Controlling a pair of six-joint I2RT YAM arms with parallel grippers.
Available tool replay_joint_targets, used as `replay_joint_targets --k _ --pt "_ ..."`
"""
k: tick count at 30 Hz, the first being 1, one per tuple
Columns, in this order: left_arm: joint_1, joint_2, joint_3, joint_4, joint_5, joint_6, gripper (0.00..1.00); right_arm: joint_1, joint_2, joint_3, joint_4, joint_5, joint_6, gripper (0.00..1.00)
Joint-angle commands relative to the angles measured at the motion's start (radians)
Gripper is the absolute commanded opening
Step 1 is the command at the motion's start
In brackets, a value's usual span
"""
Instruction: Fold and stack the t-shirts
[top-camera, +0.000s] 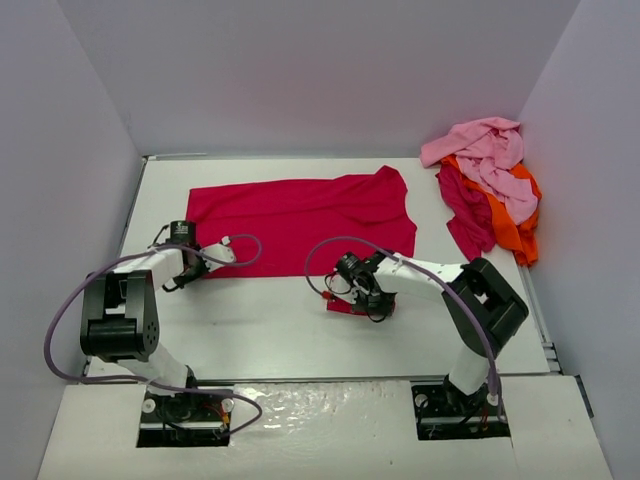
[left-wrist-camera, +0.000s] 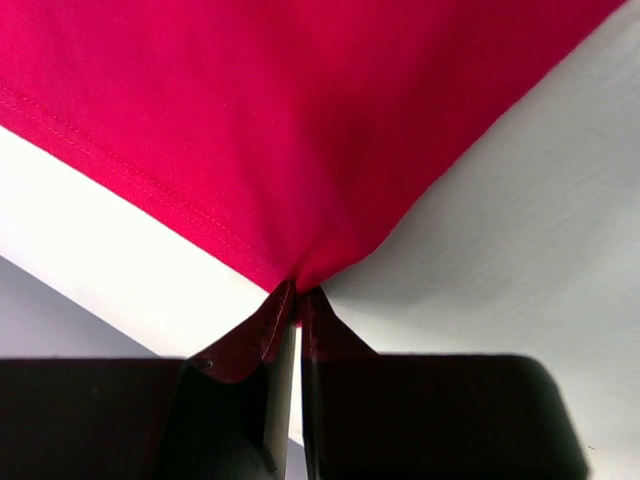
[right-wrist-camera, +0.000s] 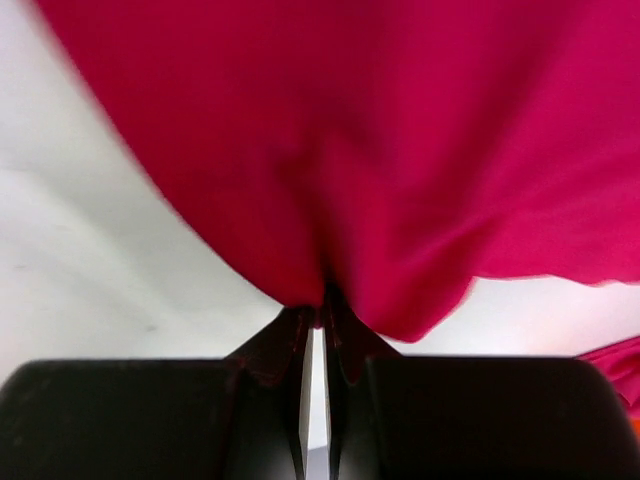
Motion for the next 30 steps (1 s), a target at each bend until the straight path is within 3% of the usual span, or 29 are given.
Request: replay_joint_targets --k 1,4,11,30 --pt "0.004 -0.162 -0.007 -0.074 0.063 -0.036 0.00 -0.037 -0.221 0.054 0.022 0.035 -0.041 0.00" --pt "0.004 -0.260 -0.022 -0.132 0.091 -0.045 0.00 -0.039 -0.351 0.094 0.013 0.008 -0.055 0.00" --pt "0.006 -0.442 -0.052 -0.242 0.123 -0.045 0.00 -0.109 -0.484 0.135 -0.045 -0.082 -0.061 0.00" --pt "0.112 -0.496 -0.064 -0.294 0.150 -0.009 0.00 -0.177 -0.656 0.062 -0.171 0.042 -0.108 0.00"
